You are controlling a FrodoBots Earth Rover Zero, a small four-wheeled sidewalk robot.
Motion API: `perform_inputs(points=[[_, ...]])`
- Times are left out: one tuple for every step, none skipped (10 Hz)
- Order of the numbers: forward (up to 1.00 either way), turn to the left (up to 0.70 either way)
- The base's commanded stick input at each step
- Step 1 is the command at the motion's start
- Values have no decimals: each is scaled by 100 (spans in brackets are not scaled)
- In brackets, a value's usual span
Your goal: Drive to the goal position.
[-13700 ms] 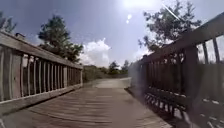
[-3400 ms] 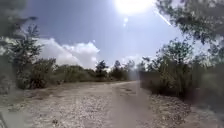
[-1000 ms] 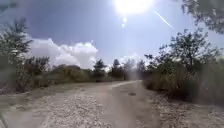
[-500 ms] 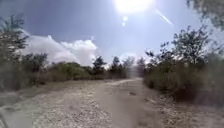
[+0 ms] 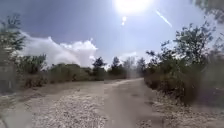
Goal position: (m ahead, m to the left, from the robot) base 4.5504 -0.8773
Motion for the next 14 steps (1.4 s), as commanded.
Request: perform_inputs(points=[[45,2],[45,2],[45,2],[45,2],[45,2],[45,2],[45,2],[45,2],[45,2],[45,2],[45,2],[45,2],[45,2],[45,2]])
